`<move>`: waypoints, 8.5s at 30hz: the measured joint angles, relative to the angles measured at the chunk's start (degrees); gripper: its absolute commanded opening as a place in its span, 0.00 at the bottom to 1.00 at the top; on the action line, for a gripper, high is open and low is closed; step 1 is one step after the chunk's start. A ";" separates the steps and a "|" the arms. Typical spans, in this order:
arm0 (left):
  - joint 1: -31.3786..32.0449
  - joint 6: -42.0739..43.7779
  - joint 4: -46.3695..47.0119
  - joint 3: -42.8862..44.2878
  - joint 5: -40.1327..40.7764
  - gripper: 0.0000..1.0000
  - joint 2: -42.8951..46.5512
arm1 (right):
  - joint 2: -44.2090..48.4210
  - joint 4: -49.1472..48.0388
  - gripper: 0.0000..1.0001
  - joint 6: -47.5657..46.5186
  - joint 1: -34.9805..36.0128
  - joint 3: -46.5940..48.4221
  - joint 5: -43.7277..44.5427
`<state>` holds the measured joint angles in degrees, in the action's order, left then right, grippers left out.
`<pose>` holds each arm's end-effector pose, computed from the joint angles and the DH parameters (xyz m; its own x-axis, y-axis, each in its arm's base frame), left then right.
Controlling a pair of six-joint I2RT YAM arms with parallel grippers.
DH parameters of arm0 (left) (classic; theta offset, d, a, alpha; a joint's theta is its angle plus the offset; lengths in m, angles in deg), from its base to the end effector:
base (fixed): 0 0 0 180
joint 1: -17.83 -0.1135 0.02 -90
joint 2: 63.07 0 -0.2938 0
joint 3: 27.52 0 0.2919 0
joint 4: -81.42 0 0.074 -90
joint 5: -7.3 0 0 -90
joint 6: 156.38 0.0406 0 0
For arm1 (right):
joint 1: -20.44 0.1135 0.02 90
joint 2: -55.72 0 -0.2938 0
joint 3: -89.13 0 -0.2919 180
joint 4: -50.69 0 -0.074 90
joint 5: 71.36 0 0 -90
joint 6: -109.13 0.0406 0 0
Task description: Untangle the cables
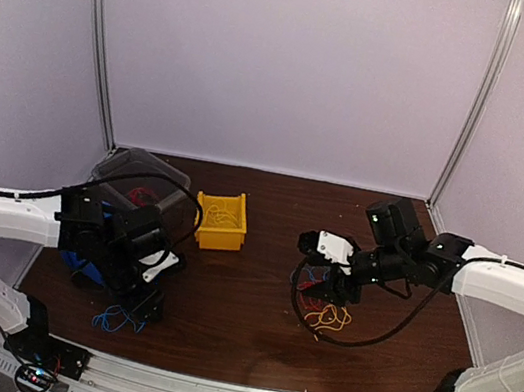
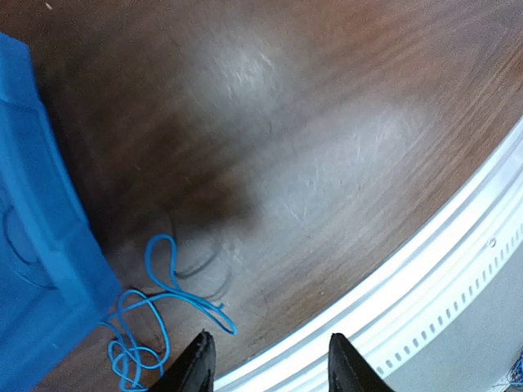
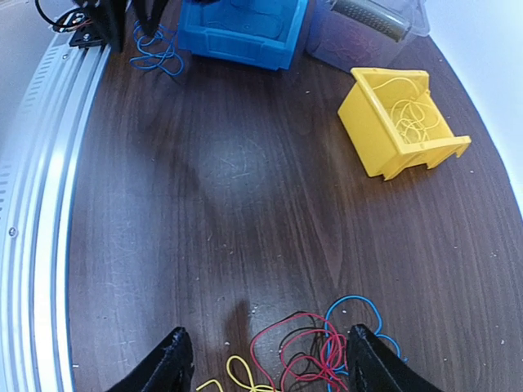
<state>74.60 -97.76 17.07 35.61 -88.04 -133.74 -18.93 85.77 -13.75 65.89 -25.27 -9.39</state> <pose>0.1326 -0.2093 0.2437 -0.8866 0.4072 -0.2193 0.4533 0.8591 -0.2374 0.2034 0.2338 0.2744 0.0597 -0.6224 -0.7804 -0.9922 0.0488 -0.1149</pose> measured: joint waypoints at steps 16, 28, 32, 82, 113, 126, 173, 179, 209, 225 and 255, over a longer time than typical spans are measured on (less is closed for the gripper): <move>9.25 -13.05 -1.97 -2.62 11.39 0.16 -13.00 | 1.70 -2.23 0.66 0.28 -0.87 -1.86 1.33; 10.84 -6.73 5.84 8.81 13.66 0.00 -12.76 | 2.10 -0.13 0.71 1.88 -8.02 -0.46 -4.39; 10.84 -3.06 16.17 10.21 11.63 0.00 -9.35 | 2.12 1.92 0.76 3.21 -14.01 2.95 -11.30; 10.80 4.48 63.58 -4.07 13.94 0.60 -15.12 | -5.99 13.57 0.00 8.61 -9.81 26.21 -32.65; 8.31 2.01 93.66 -6.91 1.73 0.32 -29.99 | -5.60 14.71 0.00 11.52 -9.81 30.25 -32.13; 7.41 1.62 99.71 -7.87 0.11 0.18 -30.27 | -5.60 14.69 0.00 11.72 -9.81 30.25 -32.15; 4.33 -4.63 103.62 -15.08 6.75 0.00 -28.50 | -4.31 13.20 0.00 15.58 -24.09 38.73 -34.23; 4.15 -7.96 96.83 -19.78 11.41 0.00 -20.50 | -2.60 9.99 0.00 17.92 -34.21 41.57 -31.45; 3.98 -12.68 72.22 -19.91 12.02 0.45 -3.67 | 6.51 27.02 0.00 -20.83 -37.07 -1.68 -14.19; 1.60 5.60 52.28 8.57 1.49 0.48 -30.62 | 8.02 28.33 0.00 -24.15 -37.05 -4.61 -10.93; 7.23 11.78 47.58 22.80 -10.99 0.03 -47.01 | 9.53 28.41 0.00 -23.26 -36.81 -4.61 -13.42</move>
<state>81.84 -85.98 64.65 58.41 -99.04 -180.76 -9.41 114.19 -37.01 29.09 -29.88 -22.81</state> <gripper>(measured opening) 0.096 0.012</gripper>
